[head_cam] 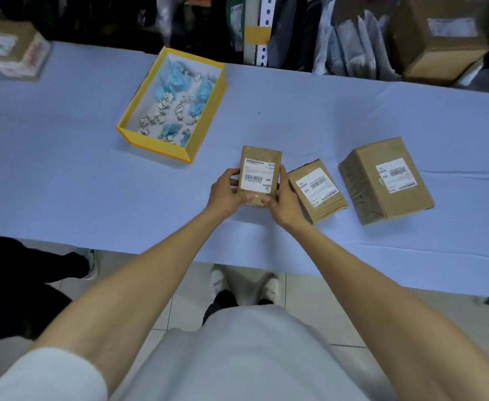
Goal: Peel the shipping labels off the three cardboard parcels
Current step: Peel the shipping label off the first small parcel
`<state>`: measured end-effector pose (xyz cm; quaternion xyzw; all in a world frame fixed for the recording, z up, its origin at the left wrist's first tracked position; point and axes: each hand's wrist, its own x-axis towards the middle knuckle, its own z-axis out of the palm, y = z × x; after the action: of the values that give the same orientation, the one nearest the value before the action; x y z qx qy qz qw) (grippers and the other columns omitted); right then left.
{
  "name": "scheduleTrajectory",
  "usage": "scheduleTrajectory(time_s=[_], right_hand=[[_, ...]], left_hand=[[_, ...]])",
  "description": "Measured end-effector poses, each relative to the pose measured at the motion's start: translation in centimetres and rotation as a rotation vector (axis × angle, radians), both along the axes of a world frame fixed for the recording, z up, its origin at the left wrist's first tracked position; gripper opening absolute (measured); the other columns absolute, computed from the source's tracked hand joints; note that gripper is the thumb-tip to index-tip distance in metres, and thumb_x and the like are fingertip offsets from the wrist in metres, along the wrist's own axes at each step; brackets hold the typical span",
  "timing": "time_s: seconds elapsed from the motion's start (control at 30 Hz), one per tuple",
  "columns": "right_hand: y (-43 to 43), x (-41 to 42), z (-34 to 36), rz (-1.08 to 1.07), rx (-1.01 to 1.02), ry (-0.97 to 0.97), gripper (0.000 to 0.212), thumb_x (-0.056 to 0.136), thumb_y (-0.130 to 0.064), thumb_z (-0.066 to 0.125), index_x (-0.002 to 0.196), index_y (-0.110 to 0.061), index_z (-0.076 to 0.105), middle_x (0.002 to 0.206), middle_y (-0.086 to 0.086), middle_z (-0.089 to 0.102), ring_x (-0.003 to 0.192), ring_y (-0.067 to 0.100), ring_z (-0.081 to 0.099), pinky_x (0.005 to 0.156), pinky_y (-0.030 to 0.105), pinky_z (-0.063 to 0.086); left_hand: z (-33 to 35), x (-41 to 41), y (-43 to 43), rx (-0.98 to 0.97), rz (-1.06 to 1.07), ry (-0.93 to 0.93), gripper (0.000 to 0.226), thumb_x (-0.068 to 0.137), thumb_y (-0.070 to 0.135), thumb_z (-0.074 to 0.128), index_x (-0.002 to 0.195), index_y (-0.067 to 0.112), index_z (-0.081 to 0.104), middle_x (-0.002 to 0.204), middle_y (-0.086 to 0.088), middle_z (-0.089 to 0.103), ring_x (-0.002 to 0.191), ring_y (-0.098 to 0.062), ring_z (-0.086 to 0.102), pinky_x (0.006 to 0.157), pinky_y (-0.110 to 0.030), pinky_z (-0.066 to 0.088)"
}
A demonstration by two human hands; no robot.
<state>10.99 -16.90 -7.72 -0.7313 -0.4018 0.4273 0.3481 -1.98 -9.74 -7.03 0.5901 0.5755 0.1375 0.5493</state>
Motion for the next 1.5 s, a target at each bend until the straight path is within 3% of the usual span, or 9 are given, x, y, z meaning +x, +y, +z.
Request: scheduleTrajectory(time_s=[0.27,0.37,0.67,0.73,0.87,1.03,1.17,1.33,1.5], right_hand=[[-1.6,0.2,-1.0,-0.048,0.047,-0.016,0.090,0.084,0.009,0.054,0.155,-0.017,0.006,0.147,0.006,0.044,0.134,0.018,0.043,0.106,0.023,0.034],[-1.5,0.5,-1.3,-0.033,0.101,-0.014,0.092,0.083,0.003,0.059,0.155,-0.020,0.007,0.143,0.003,0.048,0.132,0.023,0.047,0.110,0.040,0.040],[-1.6,0.7,-1.2,0.015,0.125,-0.057,0.088,0.080,0.006,0.064,0.150,-0.012,0.014,0.137,0.004,0.051,0.123,0.012,0.048,0.102,0.027,0.040],[-1.6,0.6,-1.4,0.012,0.122,-0.060,0.089,0.079,0.005,0.066,0.149,-0.015,0.015,0.137,0.004,0.053,0.124,0.013,0.050,0.105,0.034,0.043],[-2.0,0.6,-1.7,0.023,0.104,-0.057,0.092,0.078,0.002,0.070,0.149,-0.020,0.016,0.135,0.002,0.055,0.125,0.019,0.054,0.105,0.045,0.046],[-2.2,0.9,-1.5,0.054,0.129,-0.048,0.104,0.078,0.003,0.068,0.155,-0.020,0.001,0.133,-0.004,0.051,0.120,0.019,0.056,0.098,0.036,0.050],[-3.4,0.9,-1.6,0.038,0.147,0.000,0.099,0.078,0.000,0.074,0.154,-0.017,0.013,0.129,-0.005,0.055,0.113,0.013,0.059,0.089,0.022,0.055],[-5.3,0.0,-2.3,0.027,0.182,0.048,0.102,0.077,-0.027,0.076,0.155,-0.019,0.011,0.134,-0.008,0.051,0.115,0.008,0.057,0.083,0.009,0.051],[-5.4,-0.1,-2.6,-0.039,0.188,0.092,0.097,0.079,-0.003,0.075,0.154,-0.013,0.015,0.137,-0.001,0.051,0.113,0.010,0.057,0.074,0.006,0.050]], left_hand=[[-0.4,0.4,-2.5,0.099,0.021,-0.066,0.066,0.074,-0.011,0.070,0.134,0.006,0.047,0.124,-0.011,0.060,0.097,-0.020,0.057,0.061,-0.002,0.048],[-0.6,0.3,-2.2,0.127,0.001,-0.063,0.067,0.074,-0.011,0.071,0.134,0.006,0.048,0.124,-0.012,0.061,0.095,-0.018,0.057,0.060,-0.003,0.048],[-1.1,0.0,-2.5,0.146,-0.004,-0.083,0.069,0.073,-0.007,0.074,0.134,0.008,0.046,0.126,-0.011,0.061,0.101,-0.018,0.058,0.066,-0.008,0.050],[-1.2,-0.1,-2.6,0.168,0.001,-0.080,0.070,0.071,-0.005,0.076,0.133,0.007,0.046,0.126,-0.010,0.061,0.105,-0.018,0.058,0.080,-0.015,0.049],[-1.3,-0.4,-2.9,0.148,0.016,-0.104,0.072,0.069,-0.007,0.077,0.133,0.008,0.046,0.124,-0.012,0.062,0.099,-0.019,0.060,0.079,-0.023,0.052],[-1.0,-0.7,-3.9,0.179,0.044,-0.158,0.077,0.071,-0.006,0.076,0.136,0.016,0.042,0.116,-0.006,0.062,0.100,-0.018,0.061,0.070,-0.010,0.051],[-1.1,-1.5,-4.4,0.163,0.022,-0.188,0.077,0.072,-0.004,0.077,0.136,0.022,0.044,0.118,-0.009,0.064,0.098,-0.018,0.062,0.068,-0.008,0.052],[-1.8,-2.7,-6.5,0.204,0.031,-0.229,0.083,0.073,0.001,0.078,0.140,0.029,0.038,0.112,0.003,0.060,0.103,-0.005,0.059,0.075,-0.006,0.050],[-1.9,-2.8,-6.3,0.264,0.006,-0.245,0.080,0.073,0.002,0.077,0.135,0.035,0.040,0.130,0.005,0.056,0.116,-0.005,0.055,0.091,-0.028,0.055]])
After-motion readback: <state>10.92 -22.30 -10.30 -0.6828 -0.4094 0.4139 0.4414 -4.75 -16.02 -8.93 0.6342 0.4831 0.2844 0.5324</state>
